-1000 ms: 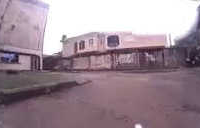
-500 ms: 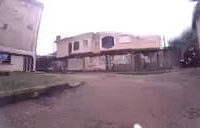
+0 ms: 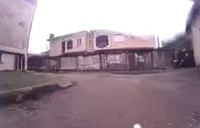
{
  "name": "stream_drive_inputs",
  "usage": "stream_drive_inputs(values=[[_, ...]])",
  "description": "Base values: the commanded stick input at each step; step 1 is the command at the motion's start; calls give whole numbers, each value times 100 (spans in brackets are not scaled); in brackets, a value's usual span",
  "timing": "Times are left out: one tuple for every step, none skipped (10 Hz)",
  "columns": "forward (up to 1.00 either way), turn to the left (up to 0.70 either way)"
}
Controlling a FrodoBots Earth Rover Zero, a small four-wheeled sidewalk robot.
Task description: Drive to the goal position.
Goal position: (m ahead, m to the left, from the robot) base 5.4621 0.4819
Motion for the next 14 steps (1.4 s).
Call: stream_drive_inputs(values=[[50, -27], [50, -27], [50, -27], [50, -24], [50, -21], [50, -16], [50, -11], [50, -6], [50, -2], [50, -1], [50, -1], [50, -1], [50, -1], [50, -1]])
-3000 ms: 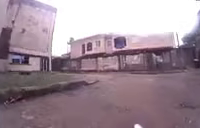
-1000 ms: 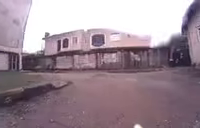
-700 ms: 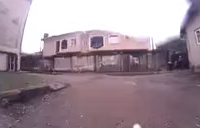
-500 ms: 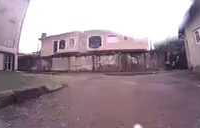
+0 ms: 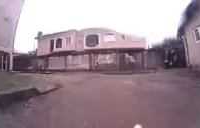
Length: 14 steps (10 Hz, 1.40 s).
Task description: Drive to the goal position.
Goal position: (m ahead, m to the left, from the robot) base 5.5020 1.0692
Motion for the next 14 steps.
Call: stream_drive_inputs(values=[[50, -1], [50, -2], [50, -2], [50, -1], [50, -1], [50, -2], [50, -2], [50, -3], [50, -3], [50, -3], [50, -3], [50, -6], [50, -10], [50, -13]])
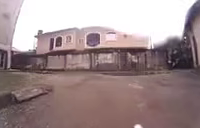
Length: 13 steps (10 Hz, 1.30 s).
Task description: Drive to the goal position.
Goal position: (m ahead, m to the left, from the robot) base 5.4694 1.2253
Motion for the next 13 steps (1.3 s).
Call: stream_drive_inputs(values=[[50, -16], [50, -19], [50, -23], [50, -26], [50, -27], [50, -27], [50, -27], [50, -27], [50, -27], [50, -27], [50, -27], [50, -27], [50, -27]])
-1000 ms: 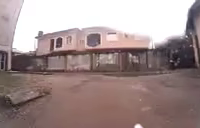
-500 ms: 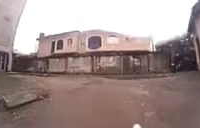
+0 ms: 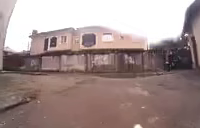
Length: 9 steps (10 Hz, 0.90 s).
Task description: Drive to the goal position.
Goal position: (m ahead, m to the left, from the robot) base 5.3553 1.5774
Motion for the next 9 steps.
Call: stream_drive_inputs(values=[[50, -27], [50, -27], [50, -27], [50, -27], [50, -27], [50, -27], [50, -27], [50, -27], [50, -27]])
